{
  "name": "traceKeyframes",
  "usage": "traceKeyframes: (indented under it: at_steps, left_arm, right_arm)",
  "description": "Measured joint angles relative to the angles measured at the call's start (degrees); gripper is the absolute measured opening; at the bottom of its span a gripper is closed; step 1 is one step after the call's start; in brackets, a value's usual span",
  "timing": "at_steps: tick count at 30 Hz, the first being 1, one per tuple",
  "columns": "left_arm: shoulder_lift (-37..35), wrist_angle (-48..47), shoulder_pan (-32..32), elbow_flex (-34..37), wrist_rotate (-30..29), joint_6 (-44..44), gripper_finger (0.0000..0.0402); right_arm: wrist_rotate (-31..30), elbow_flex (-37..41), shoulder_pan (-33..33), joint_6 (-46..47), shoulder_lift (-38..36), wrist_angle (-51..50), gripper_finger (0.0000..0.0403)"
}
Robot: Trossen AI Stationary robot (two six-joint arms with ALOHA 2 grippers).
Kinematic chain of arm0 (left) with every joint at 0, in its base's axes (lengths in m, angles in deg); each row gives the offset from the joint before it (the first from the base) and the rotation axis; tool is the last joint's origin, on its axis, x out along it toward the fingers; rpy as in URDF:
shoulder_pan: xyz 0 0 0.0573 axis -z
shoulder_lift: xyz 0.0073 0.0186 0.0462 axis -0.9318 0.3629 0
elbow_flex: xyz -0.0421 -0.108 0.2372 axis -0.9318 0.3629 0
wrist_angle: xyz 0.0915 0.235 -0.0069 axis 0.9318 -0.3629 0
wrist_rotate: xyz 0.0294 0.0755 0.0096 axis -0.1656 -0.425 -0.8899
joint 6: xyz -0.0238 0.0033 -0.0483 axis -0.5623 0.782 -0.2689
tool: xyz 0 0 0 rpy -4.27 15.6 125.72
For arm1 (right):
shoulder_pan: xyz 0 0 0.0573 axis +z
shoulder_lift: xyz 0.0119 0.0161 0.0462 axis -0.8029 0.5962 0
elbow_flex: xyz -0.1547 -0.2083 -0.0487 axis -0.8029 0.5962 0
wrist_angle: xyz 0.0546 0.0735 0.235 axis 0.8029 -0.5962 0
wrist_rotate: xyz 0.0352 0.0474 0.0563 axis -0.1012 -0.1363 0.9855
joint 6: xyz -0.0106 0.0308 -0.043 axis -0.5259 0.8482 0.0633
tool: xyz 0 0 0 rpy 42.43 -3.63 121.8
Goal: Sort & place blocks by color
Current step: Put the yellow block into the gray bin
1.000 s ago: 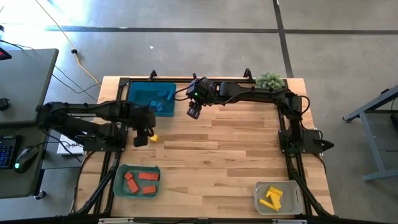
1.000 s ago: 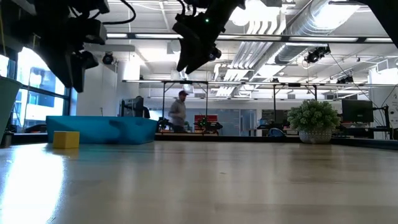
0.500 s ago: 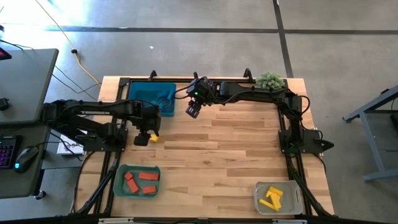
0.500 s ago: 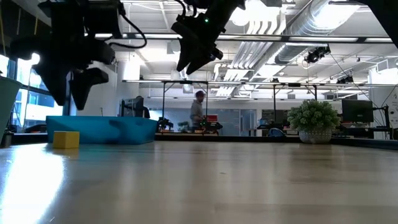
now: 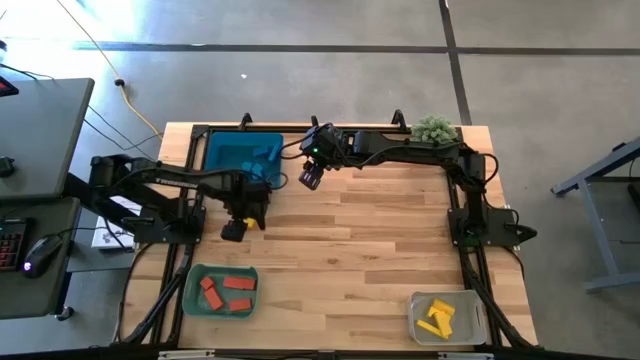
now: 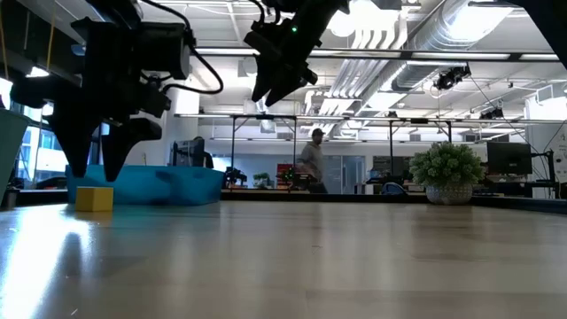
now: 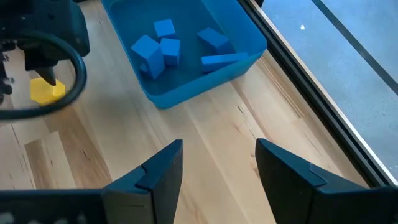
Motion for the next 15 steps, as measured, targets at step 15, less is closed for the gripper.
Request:
traceKeyframes:
  at_steps: [15]
  left_arm:
    - [7.7, 2.4, 0.4, 0.0, -2.6, -1.6, 0.0199]
  right_arm:
    - [0.0, 0.0, 0.0, -0.2, 0.0, -0.2, 0.0189]
